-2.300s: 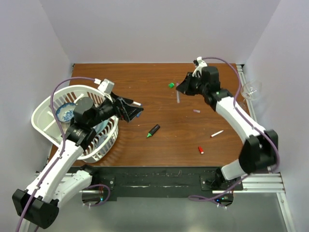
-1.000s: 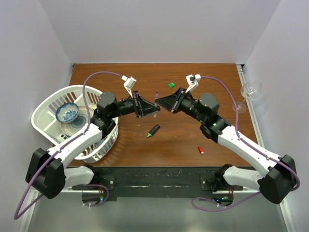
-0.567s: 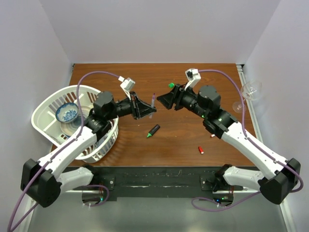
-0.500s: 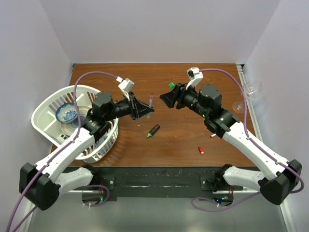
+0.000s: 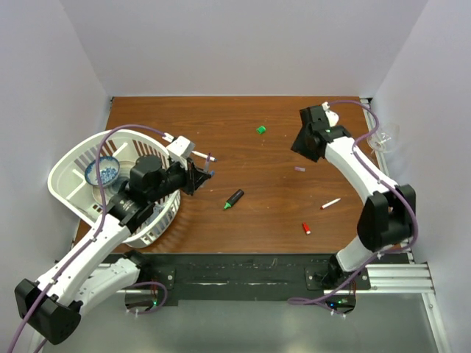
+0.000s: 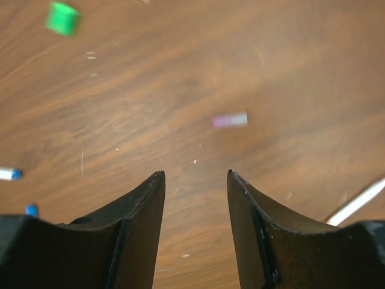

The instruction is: Insert the pens into the pen caps

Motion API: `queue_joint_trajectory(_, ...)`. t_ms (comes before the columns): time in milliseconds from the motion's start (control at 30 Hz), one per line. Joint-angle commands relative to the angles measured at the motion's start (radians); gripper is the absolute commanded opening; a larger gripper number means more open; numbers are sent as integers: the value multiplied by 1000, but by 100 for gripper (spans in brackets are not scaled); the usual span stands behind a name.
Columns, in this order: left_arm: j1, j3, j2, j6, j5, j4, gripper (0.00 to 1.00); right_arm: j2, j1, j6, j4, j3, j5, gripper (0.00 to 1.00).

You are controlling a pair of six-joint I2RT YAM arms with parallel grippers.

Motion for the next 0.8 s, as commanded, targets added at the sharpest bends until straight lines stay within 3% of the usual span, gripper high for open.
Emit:
queue_joint_trajectory(0, -1, -6, -32, 50, -40, 1, 0, 82, 18, 449, -223, 133, 137, 49)
queue_joint_trajectory(133, -1, -12, -54, 51, -51, -7, 0, 175, 18, 748, -399, 213, 212, 49)
queue_joint_trajectory(233, -1, -15, -63, 53, -56, -7, 0, 237, 16, 853, -429, 242, 239, 50)
queue_joint_trajectory(767, -1, -24, -88, 59, -52, 6, 0, 413, -25, 1014, -475, 301, 235, 51)
